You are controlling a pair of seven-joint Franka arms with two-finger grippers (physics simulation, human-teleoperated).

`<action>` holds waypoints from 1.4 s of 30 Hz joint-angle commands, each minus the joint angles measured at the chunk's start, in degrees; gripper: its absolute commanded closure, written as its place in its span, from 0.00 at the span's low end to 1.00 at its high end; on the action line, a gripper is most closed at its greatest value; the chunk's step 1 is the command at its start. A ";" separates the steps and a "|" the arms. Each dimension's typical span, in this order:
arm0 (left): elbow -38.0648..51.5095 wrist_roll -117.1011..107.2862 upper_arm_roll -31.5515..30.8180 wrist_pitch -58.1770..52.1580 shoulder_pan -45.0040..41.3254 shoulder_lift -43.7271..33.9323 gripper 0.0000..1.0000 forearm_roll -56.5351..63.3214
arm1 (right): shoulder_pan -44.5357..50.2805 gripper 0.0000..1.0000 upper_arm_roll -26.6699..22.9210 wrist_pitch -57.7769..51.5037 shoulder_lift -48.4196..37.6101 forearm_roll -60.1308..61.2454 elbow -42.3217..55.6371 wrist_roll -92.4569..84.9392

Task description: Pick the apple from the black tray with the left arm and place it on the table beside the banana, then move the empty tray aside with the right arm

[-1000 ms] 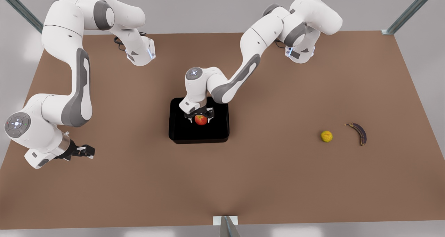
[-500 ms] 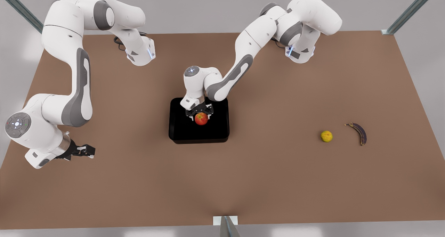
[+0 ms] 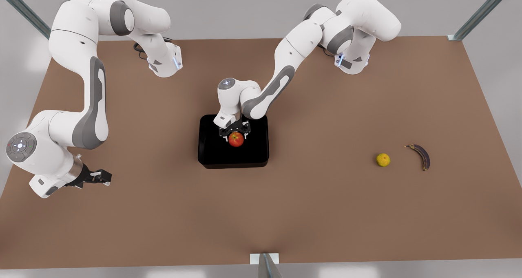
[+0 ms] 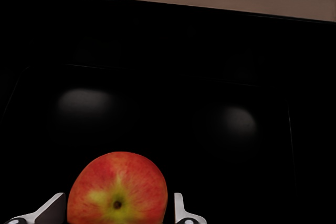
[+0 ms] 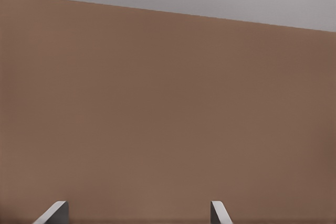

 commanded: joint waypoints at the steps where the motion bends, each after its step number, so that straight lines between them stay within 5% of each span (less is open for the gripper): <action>1: 0.02 -8.01 0.00 1.54 0.00 -0.09 0.00 0.16 | 0.00 0.00 -0.01 -0.03 -0.08 0.06 0.03 -0.19; 2: 0.02 -8.09 0.00 1.54 0.00 -0.09 0.00 0.16 | 0.00 0.00 -0.01 -0.03 -0.08 0.06 0.03 -0.28; 3: 0.02 -8.71 0.00 1.54 0.00 0.00 0.22 0.16 | 0.00 0.00 -0.01 -0.03 -0.08 0.06 0.03 -0.19; 5: 0.02 -8.97 0.00 1.62 0.00 0.00 0.29 0.25 | 0.00 0.00 -0.01 -0.03 -0.08 0.06 0.03 -0.19; 8: -0.33 -7.31 0.09 0.83 0.18 -0.44 0.29 0.25 | 0.00 0.00 -0.01 -0.03 -0.08 0.06 0.03 -0.19; 14: -1.91 21.52 -0.26 -20.26 8.35 -14.32 0.28 -14.07 | 0.00 0.00 -0.01 -0.03 -0.08 0.06 0.03 -0.19; 16: -14.56 32.59 -0.26 -17.54 15.55 -24.60 0.28 -17.68 | 0.00 0.00 -0.01 -0.03 -0.08 0.06 0.03 -0.19; 20: -20.45 56.85 -0.26 -16.13 29.09 -26.54 0.28 -20.32 | 0.00 0.00 0.08 -0.03 -0.08 0.06 0.03 -0.19; 22: -27.75 62.65 0.09 -6.47 32.69 -26.72 0.28 -20.14 | 0.18 0.00 0.34 -0.12 -0.08 0.15 0.03 -0.19; 25: -35.83 75.75 0.09 2.93 40.78 -28.12 0.28 -20.14 | 5.19 0.00 0.95 -19.62 -6.14 -0.21 1.34 -0.11; 29: -38.92 90.69 0.00 7.60 49.30 -28.39 0.28 -20.32 | 9.49 0.00 1.83 -31.58 -8.33 0.32 5.92 8.51; 33: -39.18 94.56 -0.17 9.62 51.94 -26.89 0.27 -21.11 | 10.64 0.00 18.71 -31.50 -8.51 2.16 5.83 37.31; 34: -39.18 94.56 -0.17 9.62 51.94 -26.89 0.06 -21.11 | 10.81 0.00 19.85 -31.32 -7.99 4.19 5.66 43.64; 35: -39.18 94.56 -0.17 9.62 51.94 -26.72 0.00 -21.11 | 12.83 0.00 20.11 -31.14 -7.28 4.28 5.48 47.70; 38: -39.18 93.95 -0.17 9.18 51.94 -26.63 0.00 -21.11 | 14.06 0.00 19.94 -27.19 -3.24 7.53 5.30 57.98; 41: -35.77 91.22 0.00 -9.59 52.03 -40.14 0.00 -26.71 | 13.89 0.00 19.68 -23.24 -2.36 8.15 -0.14 62.30; 42: -25.05 91.40 1.85 -26.56 52.12 -42.98 0.00 -28.22 | 13.80 0.00 18.88 -21.57 -3.24 8.14 -3.74 59.58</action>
